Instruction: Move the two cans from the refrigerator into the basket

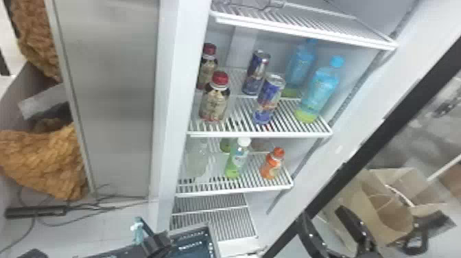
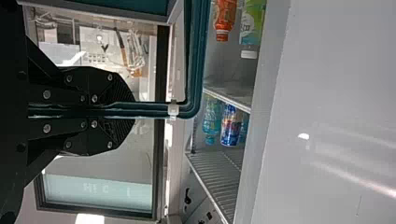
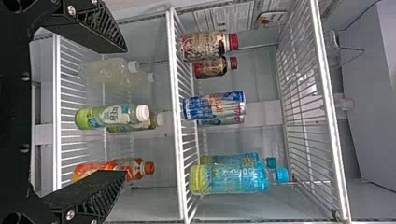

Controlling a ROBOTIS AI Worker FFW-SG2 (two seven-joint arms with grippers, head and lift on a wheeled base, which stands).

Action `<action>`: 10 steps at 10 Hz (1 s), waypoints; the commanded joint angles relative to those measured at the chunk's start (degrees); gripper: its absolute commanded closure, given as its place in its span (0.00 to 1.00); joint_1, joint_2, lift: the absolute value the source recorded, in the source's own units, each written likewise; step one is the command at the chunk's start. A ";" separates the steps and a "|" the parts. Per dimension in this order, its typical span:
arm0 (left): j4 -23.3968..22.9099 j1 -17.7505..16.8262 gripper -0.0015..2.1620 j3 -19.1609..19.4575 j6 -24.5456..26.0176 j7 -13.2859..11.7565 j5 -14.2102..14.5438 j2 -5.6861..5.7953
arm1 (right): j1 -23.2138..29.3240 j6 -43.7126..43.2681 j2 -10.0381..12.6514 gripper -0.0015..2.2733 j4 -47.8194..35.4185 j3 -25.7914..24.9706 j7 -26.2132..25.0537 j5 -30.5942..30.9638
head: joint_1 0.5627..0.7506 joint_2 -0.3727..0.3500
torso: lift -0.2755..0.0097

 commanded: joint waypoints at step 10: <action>0.00 -1.73 0.55 -0.51 -0.27 -0.18 0.11 0.35 | -19.69 7.68 -0.09 0.05 6.28 1.48 -2.10 5.06 | 0.70 0.03 | 0.86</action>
